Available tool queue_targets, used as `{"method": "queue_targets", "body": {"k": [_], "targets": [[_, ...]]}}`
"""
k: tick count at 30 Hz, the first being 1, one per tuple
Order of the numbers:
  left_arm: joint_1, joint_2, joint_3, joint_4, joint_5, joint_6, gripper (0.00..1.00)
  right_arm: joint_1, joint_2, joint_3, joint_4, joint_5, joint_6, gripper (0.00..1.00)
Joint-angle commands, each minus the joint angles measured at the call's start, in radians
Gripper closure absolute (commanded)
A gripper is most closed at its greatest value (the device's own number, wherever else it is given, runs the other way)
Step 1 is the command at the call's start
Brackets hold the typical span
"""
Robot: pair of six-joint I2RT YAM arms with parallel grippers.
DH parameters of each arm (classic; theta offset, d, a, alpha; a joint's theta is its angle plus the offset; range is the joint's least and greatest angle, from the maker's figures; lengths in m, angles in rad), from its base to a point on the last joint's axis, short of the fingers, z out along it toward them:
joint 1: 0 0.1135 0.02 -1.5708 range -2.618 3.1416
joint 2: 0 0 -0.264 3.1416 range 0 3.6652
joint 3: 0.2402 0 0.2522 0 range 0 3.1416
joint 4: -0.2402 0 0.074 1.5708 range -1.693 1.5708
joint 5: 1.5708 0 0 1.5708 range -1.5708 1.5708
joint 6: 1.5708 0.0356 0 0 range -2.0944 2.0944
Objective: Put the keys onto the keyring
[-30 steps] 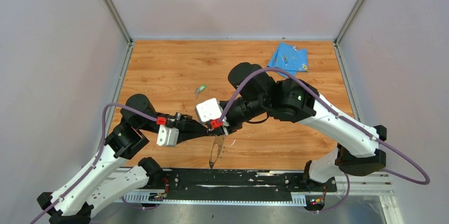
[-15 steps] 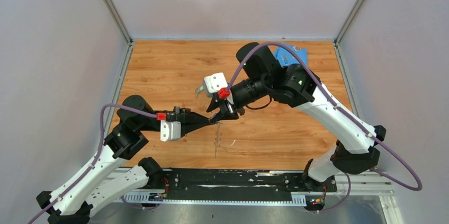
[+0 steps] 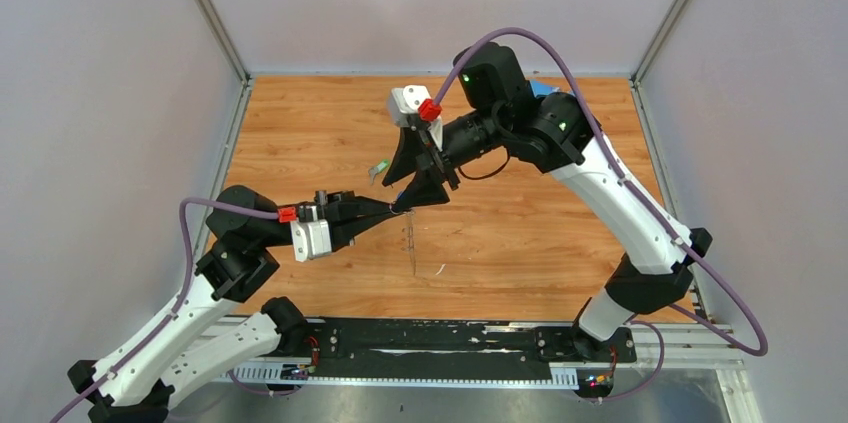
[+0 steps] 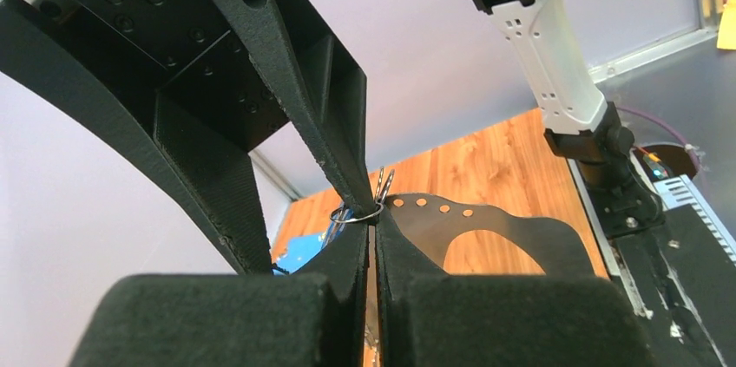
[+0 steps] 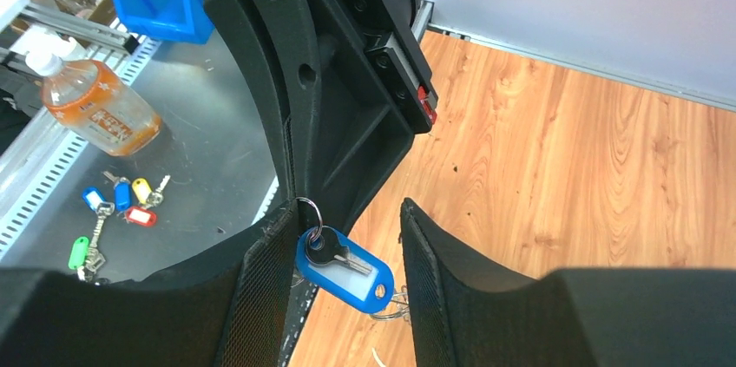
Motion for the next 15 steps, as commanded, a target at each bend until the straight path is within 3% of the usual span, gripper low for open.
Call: {"method": "queue_targets", "body": {"k": [1, 5, 15], "targets": [[-0.023, 0.020, 0.045, 0.230, -0.039, 0.024, 1.00, -0.025, 0.051, 0.036, -0.018, -0.013, 0.081, 0.51], [-0.042, 0.044, 0.068, 0.276, -0.050, 0.100, 1.00, -0.032, 0.076, 0.059, 0.011, -0.017, 0.163, 0.50], [-0.066, 0.054, 0.072, 0.320, -0.041, 0.092, 1.00, -0.066, 0.104, 0.066, 0.048, -0.085, 0.288, 0.47]]}}
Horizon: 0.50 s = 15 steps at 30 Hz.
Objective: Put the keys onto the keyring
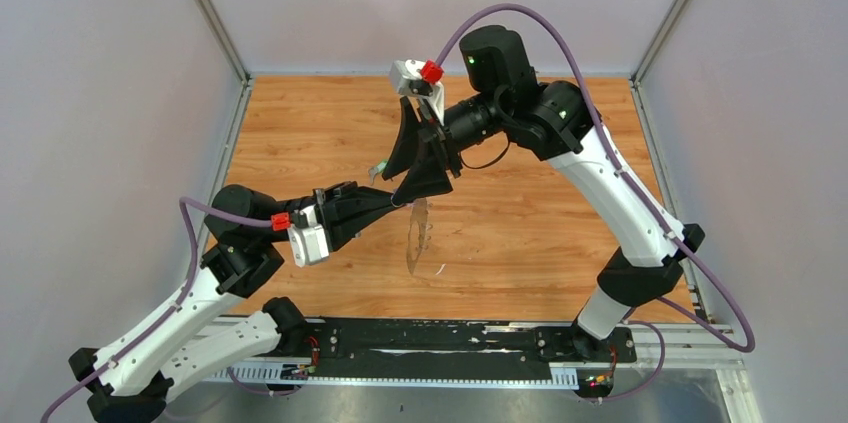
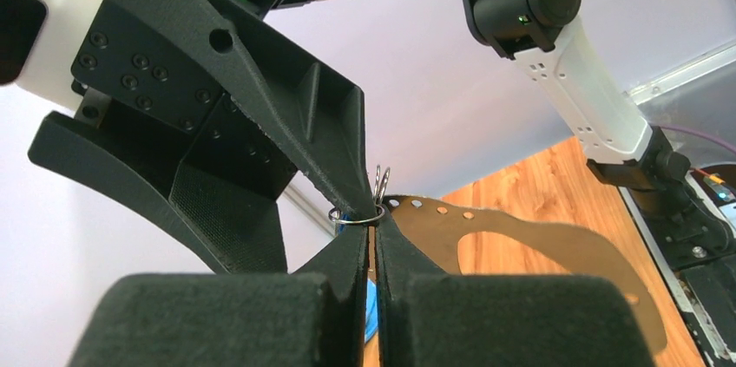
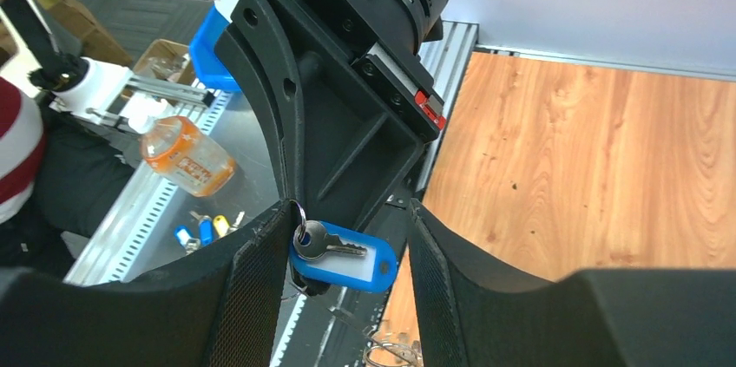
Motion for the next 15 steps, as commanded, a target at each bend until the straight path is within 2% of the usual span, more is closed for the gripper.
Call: {"method": "queue_targets", "body": {"k": [1, 9, 15], "targets": [[-0.025, 0.003, 0.051, 0.175, -0.022, 0.029, 1.00, -0.018, 0.055, -0.025, 0.027, 0.024, 0.059, 0.47], [-0.027, -0.001, 0.054, 0.181, -0.029, 0.037, 1.00, -0.037, 0.058, -0.039, 0.080, -0.071, 0.133, 0.56], [-0.027, -0.013, 0.045, 0.183, -0.005, 0.026, 1.00, -0.048, 0.056, -0.092, 0.229, -0.164, 0.295, 0.59]]}}
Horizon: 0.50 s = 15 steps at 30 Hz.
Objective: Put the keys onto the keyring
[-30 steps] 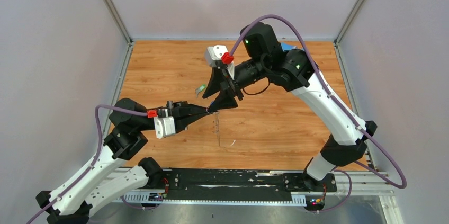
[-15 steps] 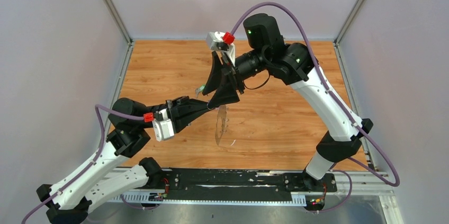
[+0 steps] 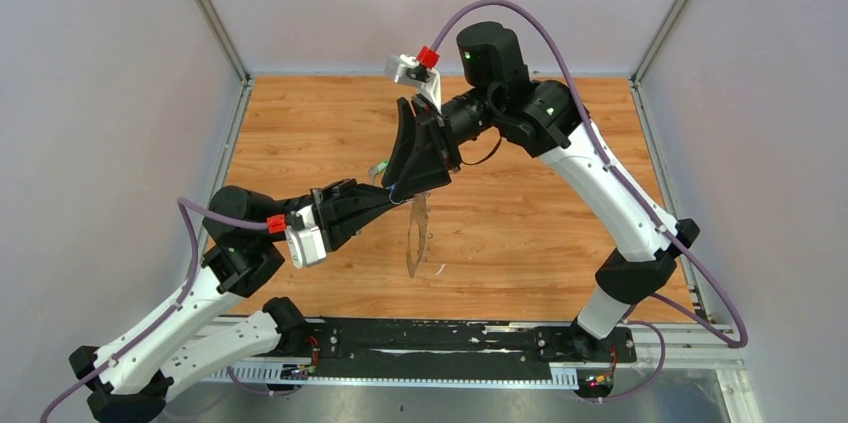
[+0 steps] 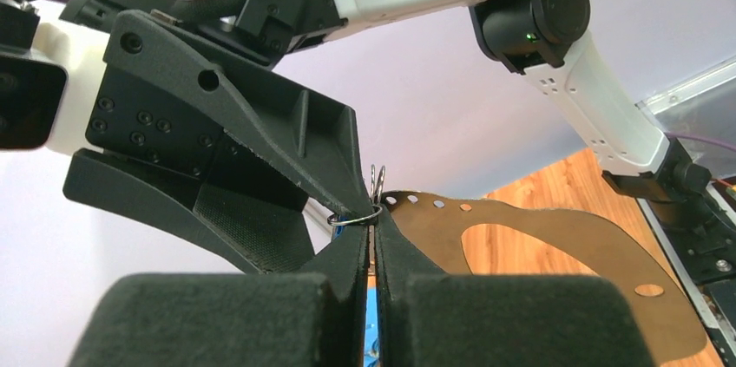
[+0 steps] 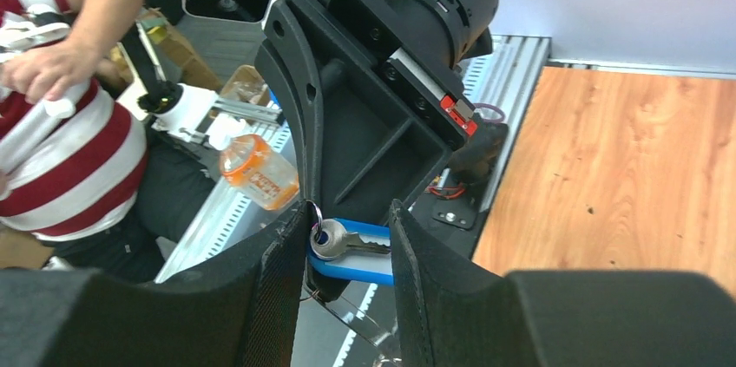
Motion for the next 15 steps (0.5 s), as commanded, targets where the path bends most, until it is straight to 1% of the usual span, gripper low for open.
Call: {"method": "queue_targets", "body": {"k": [1, 6, 15], "targets": [[-0.017, -0.017, 0.042, 0.135, 0.005, 0.020, 1.00, -0.015, 0.044, -0.049, 0.118, -0.015, 0.121, 0.60], [-0.017, -0.022, 0.040, 0.135, 0.002, 0.032, 1.00, -0.014, 0.056, -0.064, 0.163, -0.044, 0.184, 0.60], [-0.017, -0.033, 0.035, 0.135, -0.013, 0.039, 1.00, -0.022, 0.046, -0.076, 0.180, -0.053, 0.231, 0.59]]}}
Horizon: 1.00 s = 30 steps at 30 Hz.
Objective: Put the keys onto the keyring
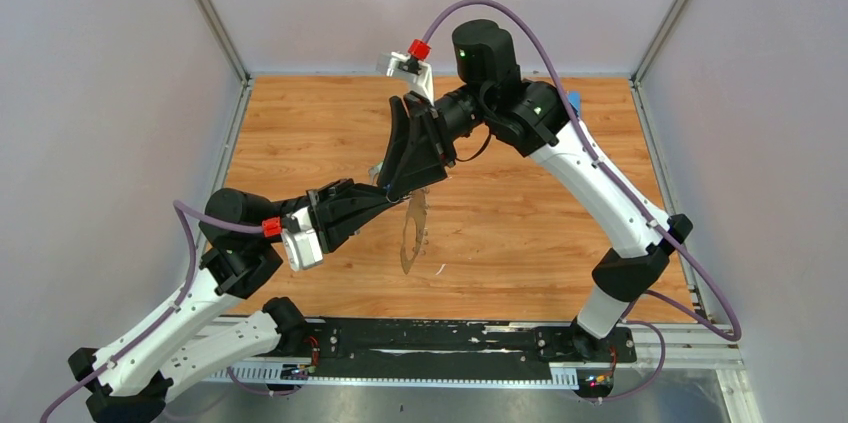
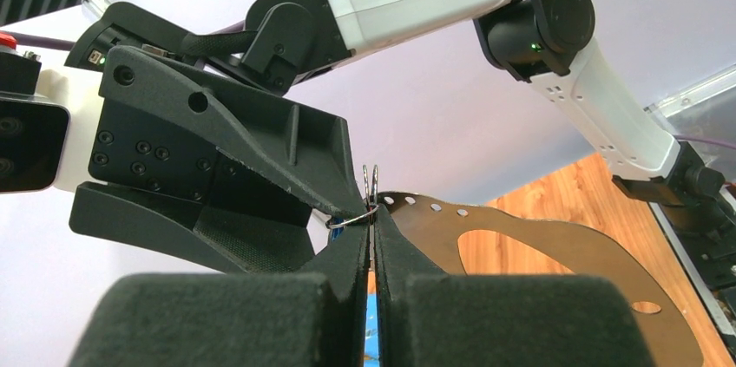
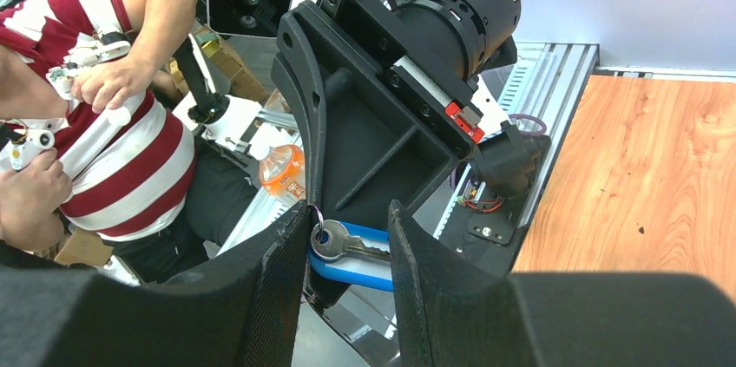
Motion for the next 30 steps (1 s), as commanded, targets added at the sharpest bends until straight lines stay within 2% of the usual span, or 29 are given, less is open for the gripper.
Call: {"method": "queue_targets", "body": {"k": [1, 14, 16, 18, 20, 27, 30], "targets": [[-0.016, -0.022, 0.035, 0.123, -0.005, 0.030, 1.00, -0.016, 0.024, -0.031, 0.010, 0.048, 0.040, 0.59], [-0.016, -0.040, 0.034, 0.125, -0.043, 0.026, 1.00, -0.028, -0.014, -0.105, 0.117, 0.046, 0.131, 0.59], [-0.016, -0.040, 0.031, 0.125, -0.045, 0.029, 1.00, -0.042, -0.032, -0.160, 0.230, 0.026, 0.231, 0.59], [-0.016, -0.042, 0.028, 0.125, -0.045, 0.038, 1.00, -0.056, -0.056, -0.239, 0.494, 0.007, 0.409, 0.59], [-0.016, -0.043, 0.026, 0.125, -0.047, 0.046, 1.00, -0.061, -0.067, -0.276, 0.579, -0.001, 0.493, 0.59], [-0.016, -0.042, 0.026, 0.125, -0.047, 0.049, 1.00, -0.060, -0.066, -0.293, 0.577, 0.016, 0.498, 0.56], [-0.016, -0.042, 0.027, 0.126, -0.048, 0.050, 1.00, -0.058, -0.061, -0.295, 0.576, 0.023, 0.500, 0.48]]}}
